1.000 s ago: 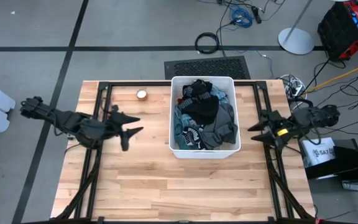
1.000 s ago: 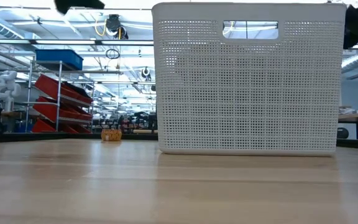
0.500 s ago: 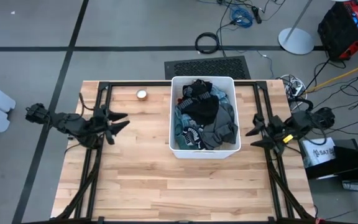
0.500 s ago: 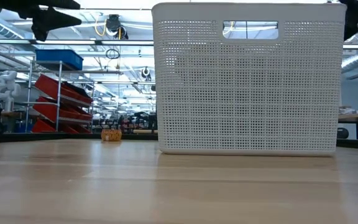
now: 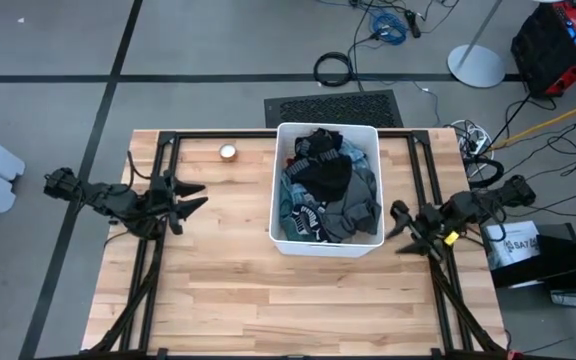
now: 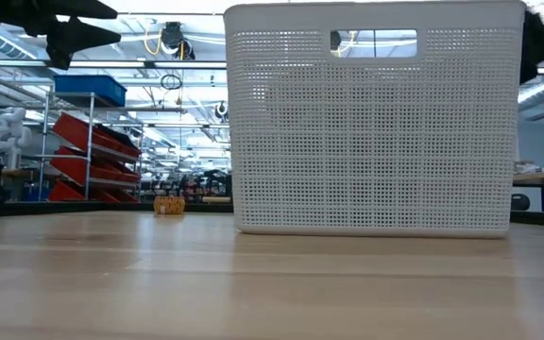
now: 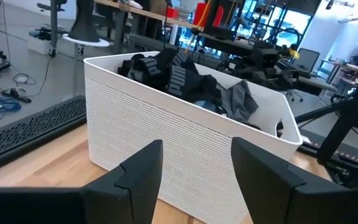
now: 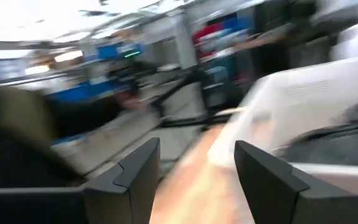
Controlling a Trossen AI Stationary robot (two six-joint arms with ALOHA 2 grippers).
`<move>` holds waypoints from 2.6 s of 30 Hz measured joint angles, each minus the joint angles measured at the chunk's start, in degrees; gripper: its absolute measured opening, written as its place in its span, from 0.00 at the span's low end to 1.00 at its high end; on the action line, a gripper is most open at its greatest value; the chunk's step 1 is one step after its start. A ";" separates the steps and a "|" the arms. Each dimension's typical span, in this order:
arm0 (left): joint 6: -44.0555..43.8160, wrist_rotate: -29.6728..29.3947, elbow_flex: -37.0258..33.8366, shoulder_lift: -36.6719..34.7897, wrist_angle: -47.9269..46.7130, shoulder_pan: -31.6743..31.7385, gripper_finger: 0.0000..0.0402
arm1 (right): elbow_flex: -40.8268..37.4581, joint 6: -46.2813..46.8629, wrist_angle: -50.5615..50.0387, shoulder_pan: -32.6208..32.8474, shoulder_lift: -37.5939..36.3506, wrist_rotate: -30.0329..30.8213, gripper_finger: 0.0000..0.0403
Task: Sort clothes
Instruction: Adjust the laundry bin on the table, then return to Home Position
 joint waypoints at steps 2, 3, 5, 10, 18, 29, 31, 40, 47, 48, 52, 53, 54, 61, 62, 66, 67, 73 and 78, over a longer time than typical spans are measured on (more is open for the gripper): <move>0.27 -0.02 0.00 0.00 -0.05 0.00 0.50 | -0.19 1.55 1.19 0.04 0.02 -6.93 0.48; 0.41 -0.02 0.00 0.00 -0.07 0.00 0.50 | -0.19 2.28 3.13 0.08 0.02 -9.87 0.48; 1.07 0.00 0.00 0.00 -0.05 0.00 0.50 | 0.00 3.19 6.18 0.33 0.02 -14.19 0.48; 0.02 -0.02 0.00 0.00 0.05 0.00 0.50 | -0.03 4.10 0.30 2.18 0.02 -17.13 0.48; -0.07 -0.10 0.00 0.02 0.04 0.04 0.50 | -3.67 3.60 -3.69 3.04 0.66 -6.96 0.48; 4.88 -4.71 0.00 -5.33 -0.82 0.09 0.50 | -5.88 -3.76 5.47 2.95 0.31 12.10 0.48; 6.45 -5.01 0.00 -6.97 -0.79 0.09 0.50 | -5.69 -4.39 7.96 3.04 0.24 6.71 0.48; 7.27 -3.95 0.00 -12.50 -4.29 0.04 0.50 | -5.70 -3.20 1.02 3.02 2.11 -1.04 0.48; 4.50 -0.12 -3.28 -13.09 -4.64 0.04 0.50 | -5.70 -6.02 0.75 2.55 2.19 0.01 0.48; 4.06 0.16 -4.01 -13.19 -4.59 0.04 0.50 | -5.70 -5.61 0.75 2.46 2.19 0.02 0.48; 1.78 0.63 -6.98 -13.56 -3.66 0.04 0.50 | -5.70 -4.24 0.75 2.38 2.19 -0.14 0.48; 1.44 0.67 -7.82 -13.57 -3.12 0.04 0.50 | -5.70 -4.20 0.75 2.38 2.19 -0.13 0.48; 1.39 0.68 -8.49 -13.60 -2.39 0.04 0.50 | -5.70 -4.22 0.75 2.38 2.19 -0.13 0.48; 3.13 2.03 -12.63 -13.62 6.13 0.04 0.50 | -5.67 -4.24 0.75 2.38 2.19 -0.15 0.48; 3.78 2.37 -13.23 -13.62 7.25 0.04 0.50 | -5.67 -4.26 0.75 2.38 2.19 -0.13 0.48; 4.74 3.26 -15.67 -13.64 11.87 0.04 0.50 | -5.67 -4.36 0.76 2.38 2.19 -0.18 0.48; 4.72 3.34 -16.35 -13.64 12.47 0.04 0.50 | -5.67 -4.35 0.75 2.38 2.19 -0.18 0.48; 4.49 3.56 -21.02 -13.64 18.82 0.04 0.50 | -5.67 -4.35 0.77 2.38 2.19 -0.18 0.48; 3.14 7.26 -22.77 -13.64 21.74 0.04 0.50 | -5.65 -4.55 0.76 2.38 2.19 -0.06 0.48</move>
